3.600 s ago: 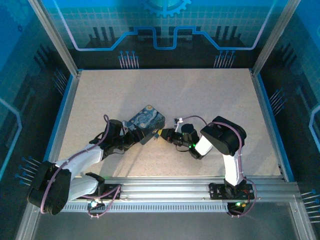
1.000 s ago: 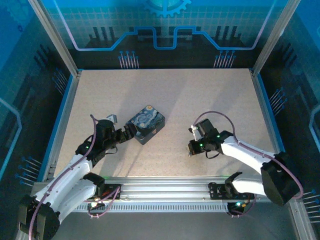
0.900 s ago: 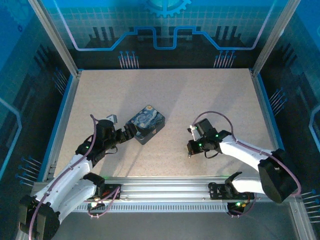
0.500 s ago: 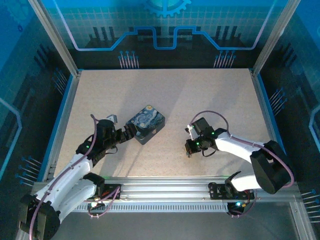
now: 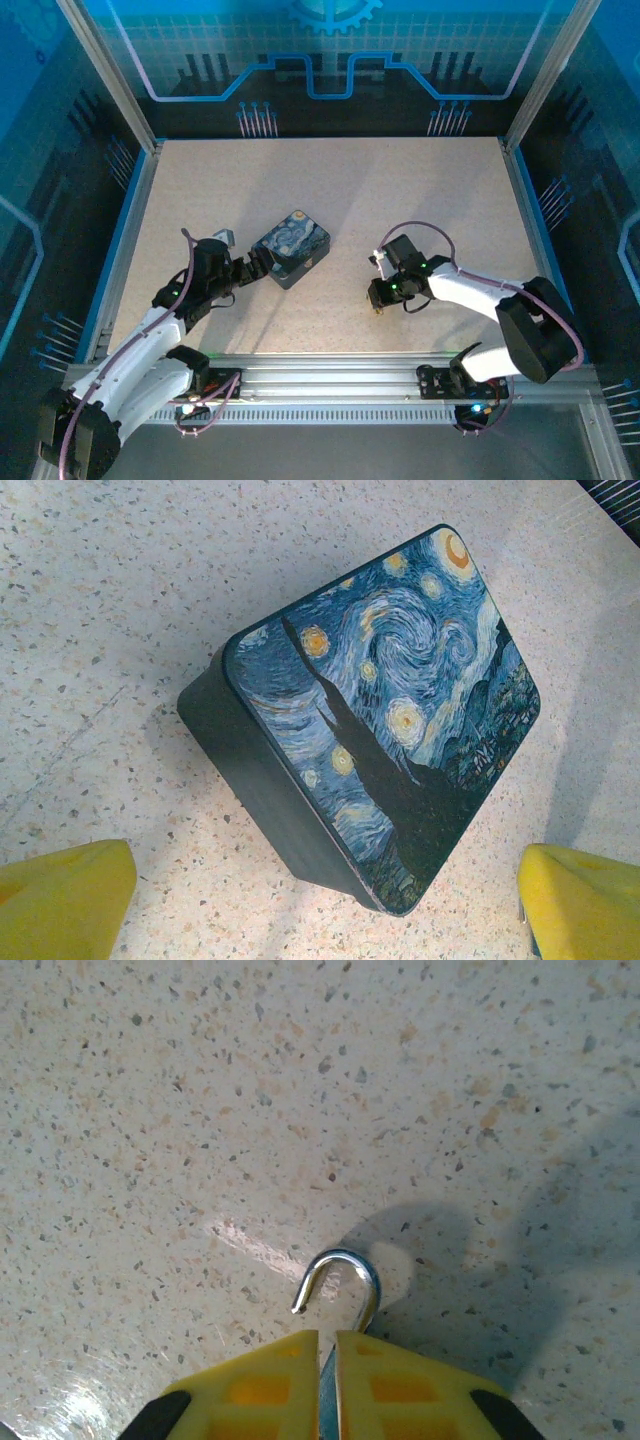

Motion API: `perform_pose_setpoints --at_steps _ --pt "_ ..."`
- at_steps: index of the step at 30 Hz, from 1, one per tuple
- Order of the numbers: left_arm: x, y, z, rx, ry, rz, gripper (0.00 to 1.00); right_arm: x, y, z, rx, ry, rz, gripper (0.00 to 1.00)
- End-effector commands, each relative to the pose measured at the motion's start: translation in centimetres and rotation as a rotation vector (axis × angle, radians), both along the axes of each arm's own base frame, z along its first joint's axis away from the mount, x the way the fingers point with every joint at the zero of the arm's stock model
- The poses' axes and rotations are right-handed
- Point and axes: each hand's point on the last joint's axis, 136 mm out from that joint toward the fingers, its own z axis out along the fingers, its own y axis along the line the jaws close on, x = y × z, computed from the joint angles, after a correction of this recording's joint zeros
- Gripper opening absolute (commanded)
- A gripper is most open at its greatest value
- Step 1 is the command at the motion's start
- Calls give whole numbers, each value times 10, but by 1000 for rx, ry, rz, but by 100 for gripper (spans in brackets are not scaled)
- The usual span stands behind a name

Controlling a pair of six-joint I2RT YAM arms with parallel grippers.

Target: Unlock a padlock with a key

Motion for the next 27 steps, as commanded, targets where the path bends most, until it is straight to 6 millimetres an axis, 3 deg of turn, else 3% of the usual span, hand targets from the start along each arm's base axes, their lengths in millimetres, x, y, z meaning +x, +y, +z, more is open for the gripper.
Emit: perform_pose_setpoints --at_steps 1,8,17,27 --pt "0 1 -1 6 1 -8 99 8 -1 18 23 -53 -17 15" --pt "5 6 19 35 -38 -8 99 19 -8 49 32 -184 -33 27" --pt "20 49 59 200 -153 131 99 42 -22 96 58 -370 -79 42" --pt "37 89 74 349 -258 256 99 62 -71 148 115 -631 -243 73"
